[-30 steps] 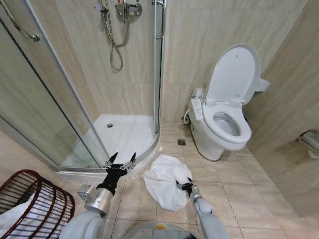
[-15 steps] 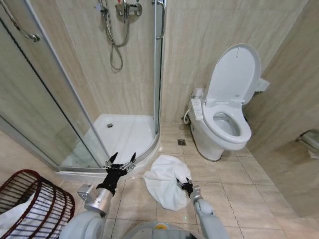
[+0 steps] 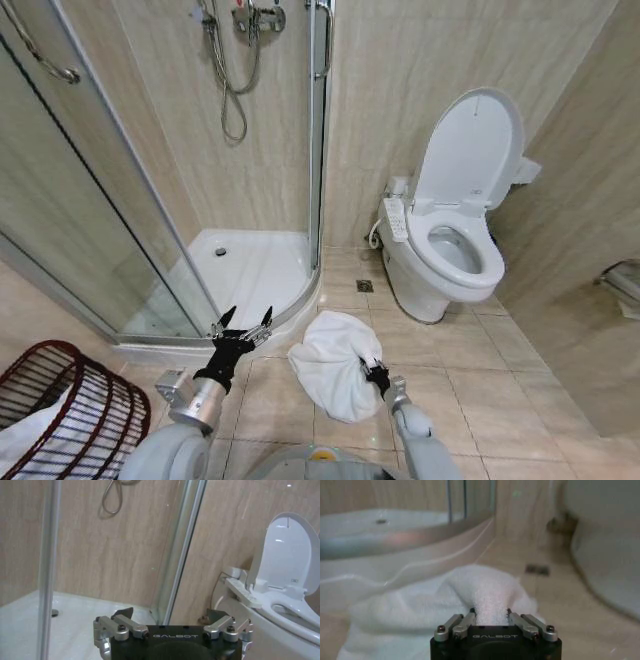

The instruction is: Discard the used towel into the hamper.

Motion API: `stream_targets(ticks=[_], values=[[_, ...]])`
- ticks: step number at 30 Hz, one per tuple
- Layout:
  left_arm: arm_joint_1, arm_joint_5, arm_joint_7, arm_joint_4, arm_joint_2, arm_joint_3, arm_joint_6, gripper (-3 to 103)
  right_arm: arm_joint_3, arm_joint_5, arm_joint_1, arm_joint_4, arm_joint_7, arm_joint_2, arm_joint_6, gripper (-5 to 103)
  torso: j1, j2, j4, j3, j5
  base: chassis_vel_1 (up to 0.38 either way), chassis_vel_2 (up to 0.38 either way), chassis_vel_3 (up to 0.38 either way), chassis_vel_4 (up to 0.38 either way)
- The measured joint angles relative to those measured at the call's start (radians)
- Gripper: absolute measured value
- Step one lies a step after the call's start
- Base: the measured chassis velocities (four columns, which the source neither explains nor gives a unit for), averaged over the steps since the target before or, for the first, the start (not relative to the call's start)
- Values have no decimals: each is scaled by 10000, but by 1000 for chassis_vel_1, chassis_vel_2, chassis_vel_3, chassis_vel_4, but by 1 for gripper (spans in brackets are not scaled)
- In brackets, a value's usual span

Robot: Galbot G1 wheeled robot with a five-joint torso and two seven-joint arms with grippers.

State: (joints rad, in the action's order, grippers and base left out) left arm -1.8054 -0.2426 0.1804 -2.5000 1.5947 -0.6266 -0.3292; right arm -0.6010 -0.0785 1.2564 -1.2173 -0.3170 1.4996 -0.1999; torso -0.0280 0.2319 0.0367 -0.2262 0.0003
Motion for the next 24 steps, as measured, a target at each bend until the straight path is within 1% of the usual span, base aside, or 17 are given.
stream_targets(ticks=[1,2,4,5,6,7,9,10,11,13,14,17,18,20,21,22,24], values=[[0,0,0,0,-1,0,0,99,-152,-31,231,-349,38,-56,-148,19,0,0,0,0,-1,0,0,0,0],[0,0,0,0,-1,0,0,99,-152,-31,231,-349,38,-56,-148,19,0,0,0,0,-1,0,0,0,0],[0,0,0,0,-1,0,0,99,-535,-359,698,-1129,64,-128,-622,14,0,0,-6,-1,-1,0,0,0,0],[0,0,0,0,-1,0,0,99,-535,-359,698,-1129,64,-128,-622,14,0,0,-6,-1,-1,0,0,0,0],[0,0,0,0,0,0,0,99,-707,-521,947,-1729,40,-100,-701,12,0,1,-5,0,-3,0,0,0,0],[1,0,0,0,-1,0,0,99,-881,-578,1185,-2333,-122,-63,-581,12,0,1,-3,0,-4,0,0,0,0],[0,0,0,0,0,0,0,99,-1254,-578,1512,-3001,-366,-61,-575,12,0,1,-1,0,-1,0,0,0,0],[0,0,0,0,0,0,0,99,-1254,-578,1512,-3001,-366,-61,-575,12,0,1,-1,0,-1,0,0,0,0],[0,0,0,0,-1,0,-1,99,-1481,-552,1737,-3418,-430,-71,-638,12,0,0,-2,0,1,0,0,0,0],[0,0,0,0,-1,0,0,99,-1767,-213,2148,-4357,-451,-142,-695,12,0,1,-3,0,-3,0,0,0,0],[0,0,0,0,-1,0,0,99,-1767,-213,2148,-4357,-451,-142,-695,12,0,1,-3,0,-3,0,0,0,0],[1,0,0,0,0,0,0,99,-2068,456,2745,-6074,-319,-324,-740,12,0,0,-2,0,1,0,0,0,0],[1,0,0,0,0,0,0,99,-2068,456,2745,-6074,-319,-324,-740,12,0,0,-2,0,1,0,0,0,0],[0,0,0,0,-1,0,0,99,-2339,571,3179,-7212,-259,-529,-856,12,0,1,-2,0,-10,0,0,0,0],[0,0,0,0,-2,0,0,99,-2421,726,3428,-7716,-173,-602,-902,12,0,1,-2,0,-5,0,0,0,0],[0,0,0,0,-2,0,0,99,-2421,726,3428,-7716,-173,-602,-902,12,0,1,-2,0,-5,0,0,0,0],[0,0,0,0,0,0,-1,99,-2587,1165,3832,-8563,25,-598,-920,12,0,1,-3,0,1,0,0,0,0]])
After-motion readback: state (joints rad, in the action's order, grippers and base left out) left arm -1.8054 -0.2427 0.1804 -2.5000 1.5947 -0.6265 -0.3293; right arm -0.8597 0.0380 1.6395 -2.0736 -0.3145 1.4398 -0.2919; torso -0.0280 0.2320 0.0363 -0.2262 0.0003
